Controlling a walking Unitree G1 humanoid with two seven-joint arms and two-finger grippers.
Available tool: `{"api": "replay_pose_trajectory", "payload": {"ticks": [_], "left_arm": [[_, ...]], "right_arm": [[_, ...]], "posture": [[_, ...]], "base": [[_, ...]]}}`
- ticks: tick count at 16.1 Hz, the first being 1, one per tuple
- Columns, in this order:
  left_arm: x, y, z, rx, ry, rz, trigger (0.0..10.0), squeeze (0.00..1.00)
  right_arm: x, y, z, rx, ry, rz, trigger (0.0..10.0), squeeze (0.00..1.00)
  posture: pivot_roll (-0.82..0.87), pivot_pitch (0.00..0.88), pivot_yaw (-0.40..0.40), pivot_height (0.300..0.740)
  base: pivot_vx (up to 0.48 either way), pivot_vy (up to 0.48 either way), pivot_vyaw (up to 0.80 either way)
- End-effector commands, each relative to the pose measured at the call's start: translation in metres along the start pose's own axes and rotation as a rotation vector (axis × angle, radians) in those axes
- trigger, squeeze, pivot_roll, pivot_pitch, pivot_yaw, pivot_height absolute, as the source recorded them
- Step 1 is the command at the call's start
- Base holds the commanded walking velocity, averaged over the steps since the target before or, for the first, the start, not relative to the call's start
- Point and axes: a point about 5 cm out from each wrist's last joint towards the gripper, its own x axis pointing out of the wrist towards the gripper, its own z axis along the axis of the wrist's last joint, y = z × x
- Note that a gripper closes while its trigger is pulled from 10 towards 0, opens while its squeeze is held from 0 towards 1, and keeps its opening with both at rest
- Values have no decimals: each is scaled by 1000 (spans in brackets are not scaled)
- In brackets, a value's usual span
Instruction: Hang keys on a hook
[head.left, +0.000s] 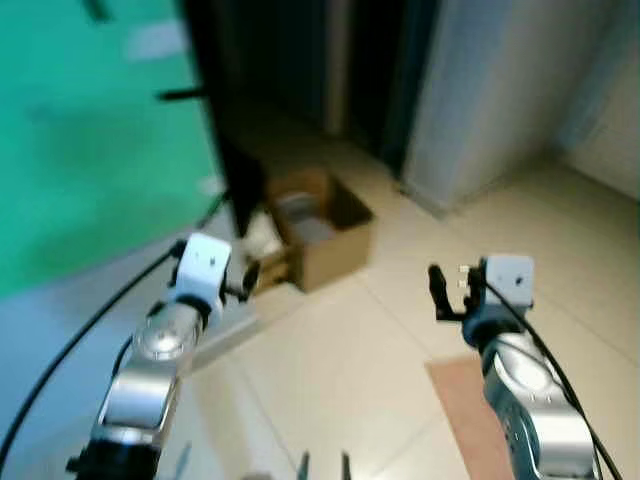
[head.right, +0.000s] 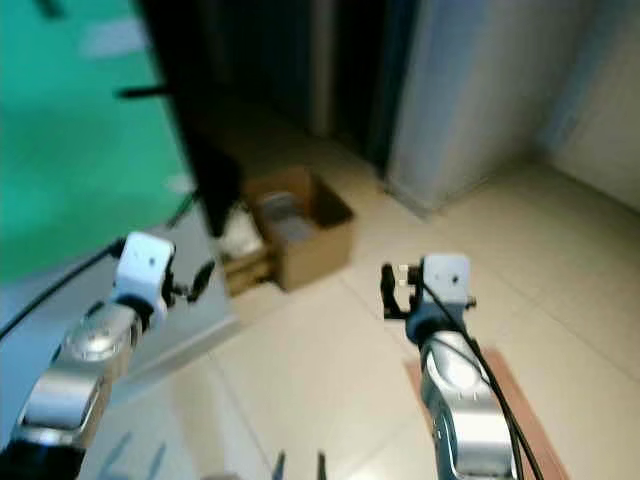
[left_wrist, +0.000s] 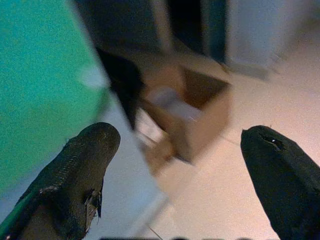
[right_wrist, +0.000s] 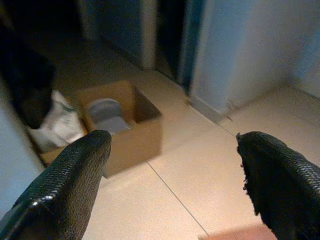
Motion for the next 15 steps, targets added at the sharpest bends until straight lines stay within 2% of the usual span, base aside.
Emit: {"api": "replay_pose_trajectory", "payload": {"ticks": [1, 2, 3, 4, 5, 6, 9, 11, 13, 15], "left_arm": [[1, 0, 4, 4, -16, 36, 10000, 1000], [3, 3, 2, 4, 6, 68, 10000, 1000], [4, 3, 2, -3, 7, 52, 10000, 1000], [4, 1, 4, -50, -11, 24, 10000, 471], [4, -1, 6, -107, -19, 15, 10000, 90], [4, -2, 7, -89, -31, 12, 10000, 0], [7, -1, 4, -51, -8, 38, 10000, 0], [9, -1, 6, -72, -24, 29, 10000, 0], [10, -3, 9, -64, -36, 12, 10000, 0], [10, -4, 9, -64, -35, 7, 10000, 0]], "right_arm": [[2, -9, 3, -18, -20, -45, 10000, 1000], [3, -11, 4, -25, -26, -66, 10000, 1000], [4, -12, 5, -12, -30, -75, 10000, 1000], [4, -13, 6, -15, -34, -79, 10000, 1000], [5, -15, 6, -55, -29, -119, 10000, 1000], [6, -17, 5, -72, -22, -140, 10000, 1000], [7, -18, 3, -65, -19, -153, 10000, 1000], [9, -19, 5, -136, -21, -195, 10000, 1000], [11, -20, 9, -181, -75, -206, 10000, 1000], [11, -21, 8, -162, -63, -218, 10000, 1000]], "posture": [[-114, 0, 7, 740], [-114, 0, 8, 740], [-115, 0, 7, 740], [-113, 0, 6, 740], [-112, 0, 5, 740], [-112, 0, 6, 740], [-112, 0, 4, 740], [-113, 0, 4, 740], [-117, 0, 5, 740], [-125, 0, 14, 740]], "base": [[0, 0, 800], [0, 0, 800], [0, 0, 800], [0, 0, 800], [0, 0, 800], [0, 0, 800], [0, 0, 727], [0, 0, 0], [120, 0, 0], [251, 0, 0]]}}
